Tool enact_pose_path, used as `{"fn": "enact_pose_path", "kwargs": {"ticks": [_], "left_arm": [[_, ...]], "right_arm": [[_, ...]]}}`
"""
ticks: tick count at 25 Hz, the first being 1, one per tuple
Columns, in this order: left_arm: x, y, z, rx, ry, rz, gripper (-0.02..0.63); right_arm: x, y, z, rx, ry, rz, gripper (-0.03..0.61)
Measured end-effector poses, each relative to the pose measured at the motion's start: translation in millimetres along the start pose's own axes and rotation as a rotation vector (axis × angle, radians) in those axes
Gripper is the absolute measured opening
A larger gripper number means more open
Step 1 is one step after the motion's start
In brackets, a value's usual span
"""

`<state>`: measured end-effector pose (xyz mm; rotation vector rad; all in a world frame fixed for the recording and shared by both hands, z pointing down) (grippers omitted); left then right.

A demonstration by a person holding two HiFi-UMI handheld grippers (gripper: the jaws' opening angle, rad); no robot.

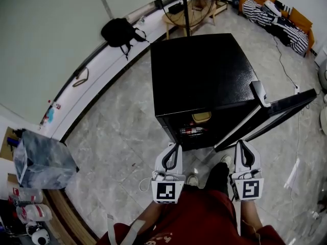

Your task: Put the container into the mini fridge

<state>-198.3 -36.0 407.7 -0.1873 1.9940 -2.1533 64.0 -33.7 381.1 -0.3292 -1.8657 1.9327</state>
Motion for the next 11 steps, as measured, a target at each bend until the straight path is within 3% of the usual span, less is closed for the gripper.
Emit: {"fn": "enact_pose_path", "kwargs": {"ticks": [11], "left_arm": [[-7.1, -3.3, 3.3, 0.018, -0.007, 0.001, 0.007]], "right_arm": [[0.3, -4.6, 1.4, 0.004, 0.008, 0.005, 0.000]]}}
Point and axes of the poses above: the fingertips, and each gripper's own axes: z forward along the fingers, x to its left, y out of its top, the point moved 9 cm from there along -z, backward along the fingers, and after that the axes turned 7 degrees about y, right-handed, at the moved point
